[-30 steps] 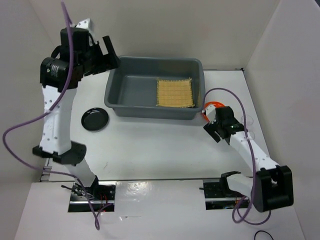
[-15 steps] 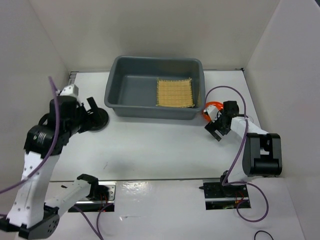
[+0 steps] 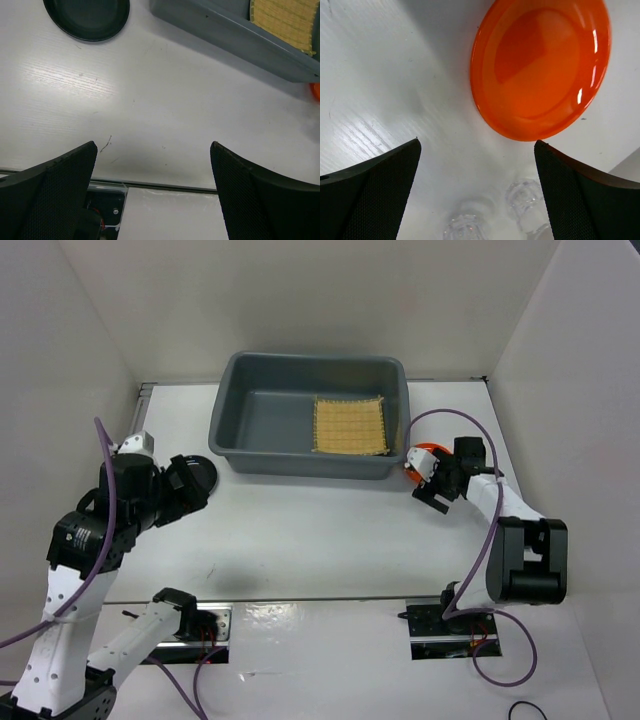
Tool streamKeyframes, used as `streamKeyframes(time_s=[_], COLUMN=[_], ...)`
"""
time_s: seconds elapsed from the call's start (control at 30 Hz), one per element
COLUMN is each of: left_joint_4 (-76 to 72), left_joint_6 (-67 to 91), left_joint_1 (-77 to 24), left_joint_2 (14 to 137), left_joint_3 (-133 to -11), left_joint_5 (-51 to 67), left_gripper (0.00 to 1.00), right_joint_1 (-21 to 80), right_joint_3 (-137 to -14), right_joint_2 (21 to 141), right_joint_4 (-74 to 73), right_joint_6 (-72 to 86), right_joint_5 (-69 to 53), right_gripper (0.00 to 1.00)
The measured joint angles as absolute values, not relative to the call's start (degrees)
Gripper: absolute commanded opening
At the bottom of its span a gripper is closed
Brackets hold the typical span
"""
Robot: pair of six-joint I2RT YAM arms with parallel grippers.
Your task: Place the mixed dishes into the plastic bin
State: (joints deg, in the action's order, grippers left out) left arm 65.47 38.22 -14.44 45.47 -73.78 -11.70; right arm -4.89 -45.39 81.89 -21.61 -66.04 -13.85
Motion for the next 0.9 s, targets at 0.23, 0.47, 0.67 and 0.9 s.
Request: streamKeyframes(time_s=[0.23, 0.47, 0.67, 0.9], left_joint_4=[66.7, 69.1, 69.7, 70.3], left_joint_6=[39.3, 39.3, 39.7, 40.9], left_joint_1=[-14.4, -14.4, -14.4, -14.4], left_joint_2=[44.5, 43.6, 41.2, 39.9], left_joint_3=[-73.2, -73.2, -72.8, -71.1], left_joint_5=[-11.7, -11.7, -11.5, -11.2], left_gripper=[1.00, 1.00, 1.00, 1.00], right_joint_1=[-4.5, -4.2, -2.8, -2.3], right_joint_3=[-51.4, -62.3, -62.3, -62.7], right_joint_2=[86.5, 97.5, 97.8, 98.8], right_joint_4=[-28.5, -35.0, -36.3, -37.1], right_joint_6=[-72.1, -74.7, -74.9, -74.8], right_joint_5=[-17.0, -21.7, -22.3, -24.3], right_gripper=[0.93, 0.90, 0.77, 0.82])
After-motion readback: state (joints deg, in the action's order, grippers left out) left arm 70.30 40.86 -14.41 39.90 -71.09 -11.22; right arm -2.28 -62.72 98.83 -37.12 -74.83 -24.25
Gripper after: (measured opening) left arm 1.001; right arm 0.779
